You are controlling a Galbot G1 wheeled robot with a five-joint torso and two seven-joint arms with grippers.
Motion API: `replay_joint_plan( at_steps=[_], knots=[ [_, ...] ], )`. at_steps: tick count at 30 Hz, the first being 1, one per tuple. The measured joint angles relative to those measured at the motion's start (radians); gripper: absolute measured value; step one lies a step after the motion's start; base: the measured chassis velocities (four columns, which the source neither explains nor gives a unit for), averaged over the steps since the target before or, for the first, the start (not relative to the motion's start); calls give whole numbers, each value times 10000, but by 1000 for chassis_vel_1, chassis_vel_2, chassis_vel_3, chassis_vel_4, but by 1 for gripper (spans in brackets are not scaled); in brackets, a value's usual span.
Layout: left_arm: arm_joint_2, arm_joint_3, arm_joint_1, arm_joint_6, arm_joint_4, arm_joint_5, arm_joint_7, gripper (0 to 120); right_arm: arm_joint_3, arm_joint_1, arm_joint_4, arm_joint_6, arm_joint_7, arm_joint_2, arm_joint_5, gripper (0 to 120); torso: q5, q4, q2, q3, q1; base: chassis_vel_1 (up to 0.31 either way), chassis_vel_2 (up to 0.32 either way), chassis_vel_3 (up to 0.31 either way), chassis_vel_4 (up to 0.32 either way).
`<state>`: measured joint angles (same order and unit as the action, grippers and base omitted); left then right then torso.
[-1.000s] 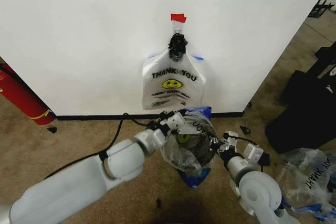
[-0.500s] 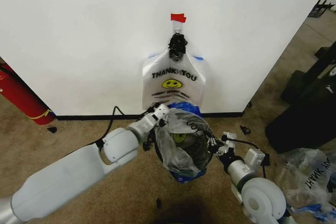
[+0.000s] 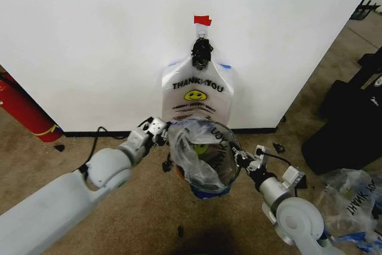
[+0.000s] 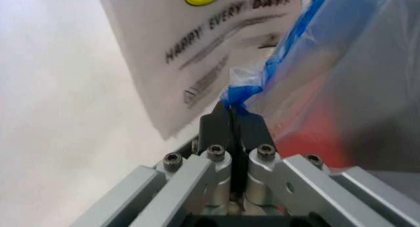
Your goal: Pick up the garbage bag from the wall and place it over the trash bin.
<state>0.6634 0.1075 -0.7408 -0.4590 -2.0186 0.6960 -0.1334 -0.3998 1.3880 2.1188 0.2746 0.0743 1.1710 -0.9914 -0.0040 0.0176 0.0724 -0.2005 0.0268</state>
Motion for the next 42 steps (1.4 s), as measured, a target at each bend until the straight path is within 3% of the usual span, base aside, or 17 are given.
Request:
replay_joint_plan(
  at_steps=[5,11,14,18,22,24,28,30,31,34,38,42],
  knots=[
    [-1,-21,15,-41,-69,573,23,6,-39,-16,18,-22,-17,-23,-91,0,1,-1,0,0,0,0,0,0,0],
    [159,-528,-390,-536,-517,1657,-651,31,39,-85,-93,15,445,160,-132,0,2,-2,0,0,0,0,0,0,0],
    [158,-791,-550,-619,-643,2020,-865,38,10,-129,-152,105,628,219,-225,0,1,-6,0,0,0,0,0,0,0],
    [279,-1113,-704,-1005,-976,3063,-1825,56,-195,-194,-263,185,849,262,-488,0,2,-1,0,0,0,0,0,0,0],
    [500,-1533,-1153,-1022,-1157,3211,-2118,68,-396,-229,-337,192,905,296,-712,0,2,0,0,0,1,0,0,0,0],
    [780,-1870,-1496,-656,-1367,3426,-2485,77,-667,-254,-495,192,1005,390,-985,0,2,-12,0,0,0,0,0,0,0],
    [1050,-2104,-1897,220,-1585,3669,-2732,88,-1137,-249,-667,279,1279,599,-1586,0,-2,6,0,0,1,0,0,0,0],
    [1187,-2336,-2351,1010,-1806,3696,-2743,97,-1335,-349,-779,373,1602,757,-2087,0,9,3,0,1,1,0,0,0,0],
    [1334,-2407,-2616,1474,-1858,3695,-2752,99,-1489,-382,-795,444,1842,877,-2453,0,9,-11,0,1,1,0,0,0,0],
    [1978,-2647,-3491,2384,-1956,3450,-2486,100,-1966,-214,-644,656,2369,1158,-3264,0,-2,-1,0,1,1,0,0,0,0],
    [2295,-2737,-4356,3144,-1864,3194,-1855,100,-2199,-204,-450,825,3165,1614,-3783,0,1,3,0,1,0,0,0,0,0],
    [2772,-2699,-5196,3879,-1673,2556,-1196,100,-2128,255,-128,793,3306,1860,-3585,0,1,-10,0,0,1,0,0,0,0]
  ],
)
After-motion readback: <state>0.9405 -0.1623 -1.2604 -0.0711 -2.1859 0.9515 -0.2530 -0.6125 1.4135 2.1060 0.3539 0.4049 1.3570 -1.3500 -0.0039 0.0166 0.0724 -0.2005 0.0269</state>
